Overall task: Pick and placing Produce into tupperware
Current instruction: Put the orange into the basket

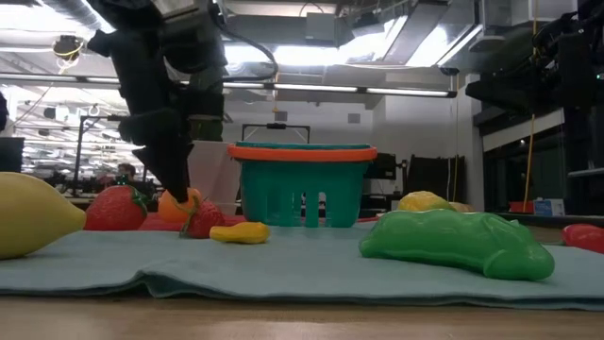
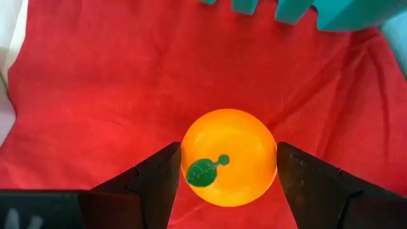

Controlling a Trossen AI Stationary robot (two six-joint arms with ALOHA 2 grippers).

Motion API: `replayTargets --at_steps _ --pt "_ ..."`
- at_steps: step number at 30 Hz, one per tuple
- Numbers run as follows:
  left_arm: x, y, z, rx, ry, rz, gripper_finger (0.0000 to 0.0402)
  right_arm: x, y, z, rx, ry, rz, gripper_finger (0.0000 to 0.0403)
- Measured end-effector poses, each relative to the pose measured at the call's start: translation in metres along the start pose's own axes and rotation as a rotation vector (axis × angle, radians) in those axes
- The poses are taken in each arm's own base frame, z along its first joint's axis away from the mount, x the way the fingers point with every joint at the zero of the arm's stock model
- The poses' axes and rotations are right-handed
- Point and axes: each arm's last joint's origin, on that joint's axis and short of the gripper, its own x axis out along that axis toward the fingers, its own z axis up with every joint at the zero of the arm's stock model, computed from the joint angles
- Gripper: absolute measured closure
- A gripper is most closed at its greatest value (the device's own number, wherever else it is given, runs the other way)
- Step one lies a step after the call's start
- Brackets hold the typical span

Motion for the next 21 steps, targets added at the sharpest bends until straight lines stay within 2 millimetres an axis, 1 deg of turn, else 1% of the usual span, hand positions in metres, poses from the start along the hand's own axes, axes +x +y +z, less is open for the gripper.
replayTargets --at_steps 4,21 --pt "0.0045 -0.0008 0.0005 0.028 0.003 0.006 0.0158 0.0000 0.0000 0.0000 0.000 0.000 0.000 0.0330" --pt "0.0055 -0.0008 -0.0006 0.010 0.011 0.002 0.0162 0.0000 0.0000 0.0000 0.000 0.000 0.000 0.0330"
